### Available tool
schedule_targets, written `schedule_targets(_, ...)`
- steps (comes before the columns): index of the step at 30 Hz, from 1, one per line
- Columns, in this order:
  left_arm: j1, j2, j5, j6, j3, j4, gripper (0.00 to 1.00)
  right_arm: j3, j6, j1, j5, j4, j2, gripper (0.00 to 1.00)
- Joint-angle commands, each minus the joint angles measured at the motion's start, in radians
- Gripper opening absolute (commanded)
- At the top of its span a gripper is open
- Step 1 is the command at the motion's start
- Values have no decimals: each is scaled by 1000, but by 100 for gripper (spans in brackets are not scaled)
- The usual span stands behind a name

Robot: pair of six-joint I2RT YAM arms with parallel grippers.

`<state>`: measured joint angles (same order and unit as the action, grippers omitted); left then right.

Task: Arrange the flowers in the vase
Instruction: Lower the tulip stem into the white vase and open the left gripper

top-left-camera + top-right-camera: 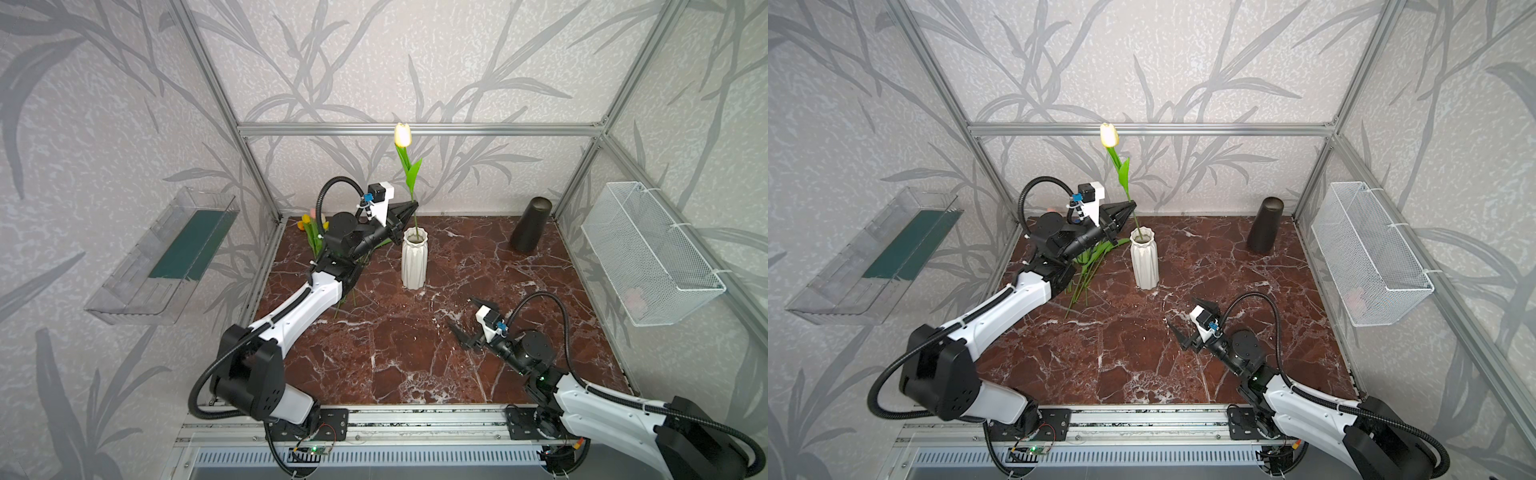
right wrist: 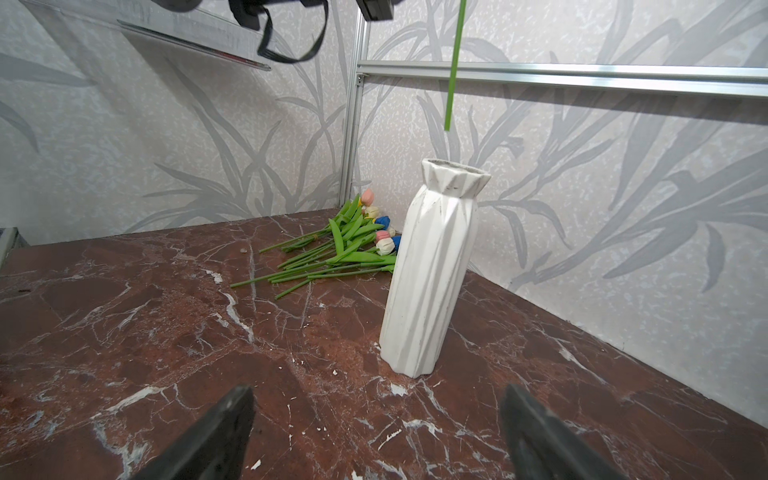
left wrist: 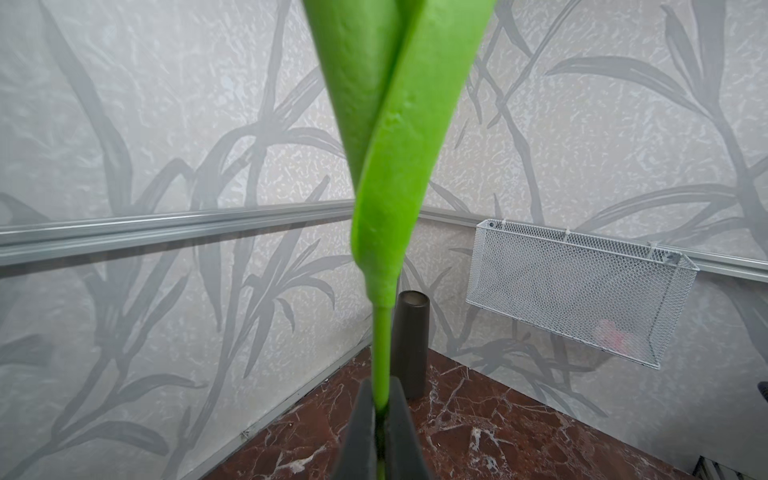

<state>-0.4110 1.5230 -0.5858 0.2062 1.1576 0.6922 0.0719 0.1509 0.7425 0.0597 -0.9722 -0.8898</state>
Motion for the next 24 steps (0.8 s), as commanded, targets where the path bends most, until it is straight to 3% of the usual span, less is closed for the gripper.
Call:
schedule_targets(1, -4, 51, -49, 17, 40, 101, 0, 2, 10, 5, -12, -33, 21, 96)
schedule_targets(8, -3, 92, 38, -89, 12, 29, 0, 3, 3, 5, 14, -17, 49, 100)
schedule_targets(24, -3, 65, 60, -121, 46, -31, 0, 22, 1, 5, 48, -9, 12, 100)
